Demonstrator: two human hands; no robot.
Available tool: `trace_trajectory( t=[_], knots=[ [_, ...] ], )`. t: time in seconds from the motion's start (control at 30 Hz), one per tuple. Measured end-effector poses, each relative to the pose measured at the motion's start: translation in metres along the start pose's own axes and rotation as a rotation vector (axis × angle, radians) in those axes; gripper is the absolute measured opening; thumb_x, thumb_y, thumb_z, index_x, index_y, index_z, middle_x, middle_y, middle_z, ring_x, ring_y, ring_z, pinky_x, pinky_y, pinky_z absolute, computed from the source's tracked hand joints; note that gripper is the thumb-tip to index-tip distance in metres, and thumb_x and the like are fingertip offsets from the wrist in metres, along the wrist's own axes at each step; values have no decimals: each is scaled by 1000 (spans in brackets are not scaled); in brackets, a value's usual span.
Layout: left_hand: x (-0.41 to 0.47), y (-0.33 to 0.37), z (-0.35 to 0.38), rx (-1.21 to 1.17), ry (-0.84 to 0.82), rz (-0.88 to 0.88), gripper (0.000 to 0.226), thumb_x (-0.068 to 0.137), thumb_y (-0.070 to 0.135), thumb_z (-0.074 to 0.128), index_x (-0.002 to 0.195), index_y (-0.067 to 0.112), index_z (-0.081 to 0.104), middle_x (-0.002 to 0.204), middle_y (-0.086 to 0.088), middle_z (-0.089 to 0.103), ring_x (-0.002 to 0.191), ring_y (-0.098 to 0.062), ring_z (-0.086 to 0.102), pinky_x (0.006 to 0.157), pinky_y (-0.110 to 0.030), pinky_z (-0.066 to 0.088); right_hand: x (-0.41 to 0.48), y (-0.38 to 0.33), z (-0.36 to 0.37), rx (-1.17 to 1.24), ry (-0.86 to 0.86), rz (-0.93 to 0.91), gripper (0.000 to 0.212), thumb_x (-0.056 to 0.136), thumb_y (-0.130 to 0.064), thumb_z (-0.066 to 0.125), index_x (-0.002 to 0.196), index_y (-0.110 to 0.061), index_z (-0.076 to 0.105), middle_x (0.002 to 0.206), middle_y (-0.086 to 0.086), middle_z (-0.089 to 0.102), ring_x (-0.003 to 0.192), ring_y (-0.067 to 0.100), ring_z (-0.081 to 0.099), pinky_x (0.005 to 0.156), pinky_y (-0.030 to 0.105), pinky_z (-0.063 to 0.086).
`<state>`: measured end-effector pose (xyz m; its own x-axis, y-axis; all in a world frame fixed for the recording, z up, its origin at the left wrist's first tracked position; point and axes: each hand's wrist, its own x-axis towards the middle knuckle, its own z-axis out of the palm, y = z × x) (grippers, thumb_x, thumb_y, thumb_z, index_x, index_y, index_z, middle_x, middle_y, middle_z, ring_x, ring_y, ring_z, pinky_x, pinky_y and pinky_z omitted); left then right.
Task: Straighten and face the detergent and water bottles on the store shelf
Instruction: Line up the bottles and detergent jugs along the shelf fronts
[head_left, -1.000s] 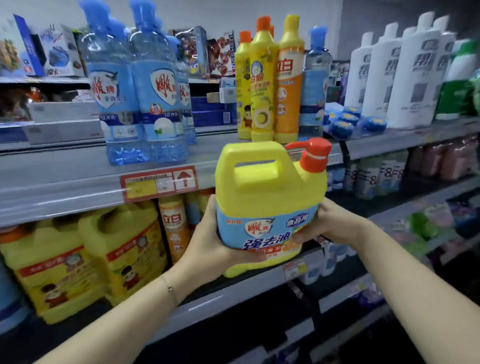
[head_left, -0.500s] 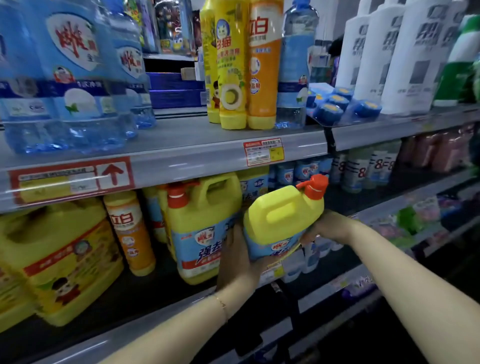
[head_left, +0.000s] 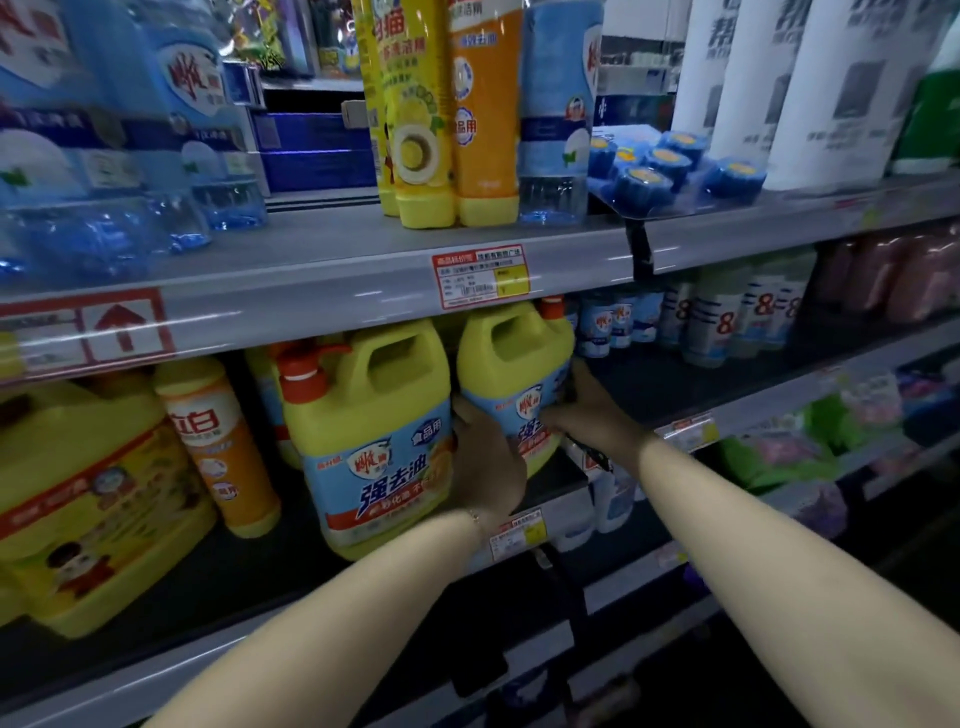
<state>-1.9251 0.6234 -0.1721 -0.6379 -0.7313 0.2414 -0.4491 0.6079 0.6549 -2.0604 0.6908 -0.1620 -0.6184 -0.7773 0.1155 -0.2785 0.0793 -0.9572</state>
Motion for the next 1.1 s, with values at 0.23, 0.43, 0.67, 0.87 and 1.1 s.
trace_trajectory(
  t=[0.23, 0.43, 0.67, 0.87, 1.1],
  knots=[
    [7, 7, -15, 224, -99, -84, 53, 97, 19, 52, 137, -5, 27, 136, -21, 50, 122, -37, 53, 99, -46, 47, -2, 19, 16, -41, 73, -154, 100, 56, -5, 88, 130, -36, 28, 132, -2, 50, 118, 5, 53, 93, 18, 49],
    [9, 8, -31, 354, -120, 82, 26, 93, 8, 49, 117, -2, 56, 118, -19, 61, 107, -34, 60, 87, -36, 48, 11, 40, 31, -115, 213, -170, 130, 41, -45, 95, 146, -38, 19, 142, -3, 44, 132, 17, 43, 106, 48, 42],
    [-19, 3, -38, 531, -241, 152, 24, 96, 23, 52, 113, 8, 58, 114, -12, 60, 103, -34, 60, 84, -39, 51, -2, 22, 54, -263, 331, -77, 135, 48, -44, 85, 152, -15, 4, 140, 13, 32, 134, 30, 31, 110, 49, 32],
    [-60, -71, -73, 400, -250, 75, 28, 92, 43, 53, 86, 18, 63, 93, 0, 64, 86, -18, 60, 70, -29, 49, -4, 26, 71, -413, 449, -67, 109, 74, -8, 76, 152, -10, 0, 144, 18, 28, 133, 37, 29, 108, 44, 29],
    [-68, -135, -114, -92, 40, -158, 42, 76, 43, 76, 95, 17, 49, 90, 5, 63, 83, -13, 61, 71, -34, 54, 0, 27, 73, -264, 419, -77, 104, 73, 6, 68, 151, -13, 2, 148, 12, 29, 136, 27, 29, 110, 39, 30]
  ],
)
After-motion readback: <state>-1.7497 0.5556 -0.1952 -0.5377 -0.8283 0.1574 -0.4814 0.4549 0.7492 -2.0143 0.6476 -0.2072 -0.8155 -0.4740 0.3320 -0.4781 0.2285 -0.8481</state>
